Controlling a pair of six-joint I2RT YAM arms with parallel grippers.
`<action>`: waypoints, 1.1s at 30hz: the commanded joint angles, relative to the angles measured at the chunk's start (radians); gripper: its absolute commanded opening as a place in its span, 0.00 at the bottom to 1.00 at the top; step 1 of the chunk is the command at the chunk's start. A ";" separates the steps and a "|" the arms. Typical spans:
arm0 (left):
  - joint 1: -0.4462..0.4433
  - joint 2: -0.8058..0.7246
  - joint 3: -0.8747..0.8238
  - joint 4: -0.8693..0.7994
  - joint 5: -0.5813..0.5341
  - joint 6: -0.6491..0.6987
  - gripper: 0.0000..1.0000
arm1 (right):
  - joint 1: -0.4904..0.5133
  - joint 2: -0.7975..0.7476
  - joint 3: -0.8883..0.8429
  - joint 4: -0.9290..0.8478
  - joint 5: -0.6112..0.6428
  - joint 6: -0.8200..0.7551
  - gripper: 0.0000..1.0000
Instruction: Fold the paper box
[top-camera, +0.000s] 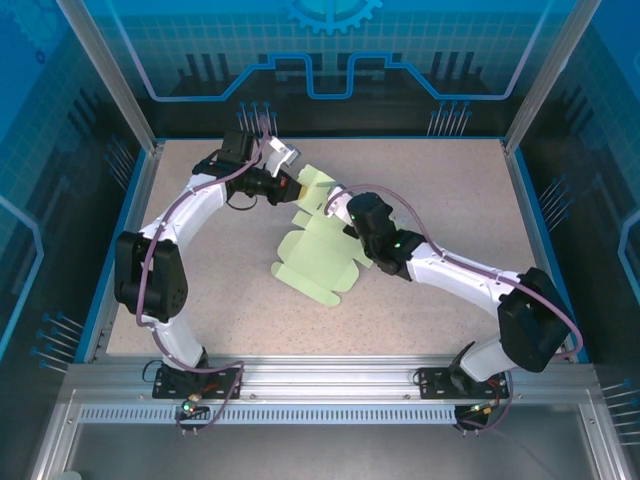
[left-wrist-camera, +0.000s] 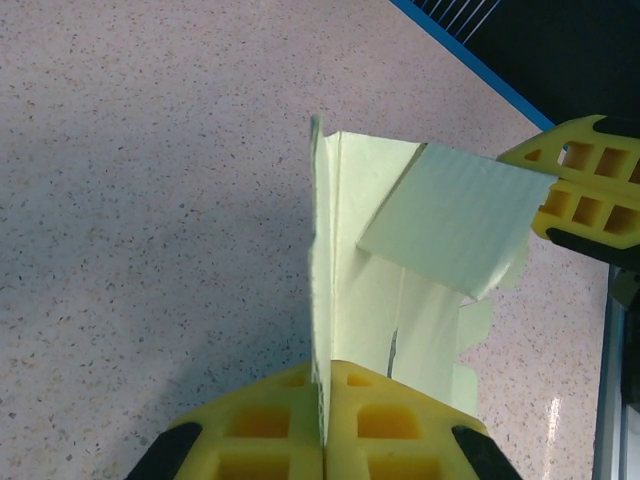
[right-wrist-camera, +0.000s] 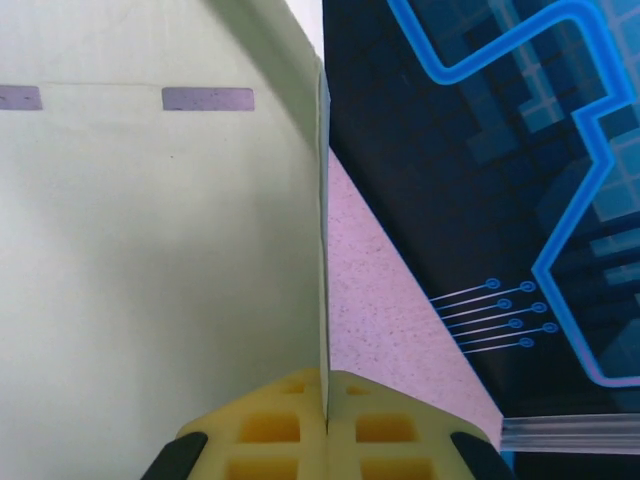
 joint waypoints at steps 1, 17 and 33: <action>0.003 -0.027 0.026 -0.038 0.019 -0.044 0.02 | 0.029 0.023 -0.022 0.154 0.072 -0.065 0.01; 0.031 -0.076 -0.065 0.107 -0.126 -0.127 0.36 | -0.198 -0.052 0.173 -0.446 -0.585 0.321 0.01; -0.109 -0.328 -0.502 0.539 -0.397 -0.517 0.47 | -0.459 0.240 0.443 -0.791 -1.063 0.530 0.03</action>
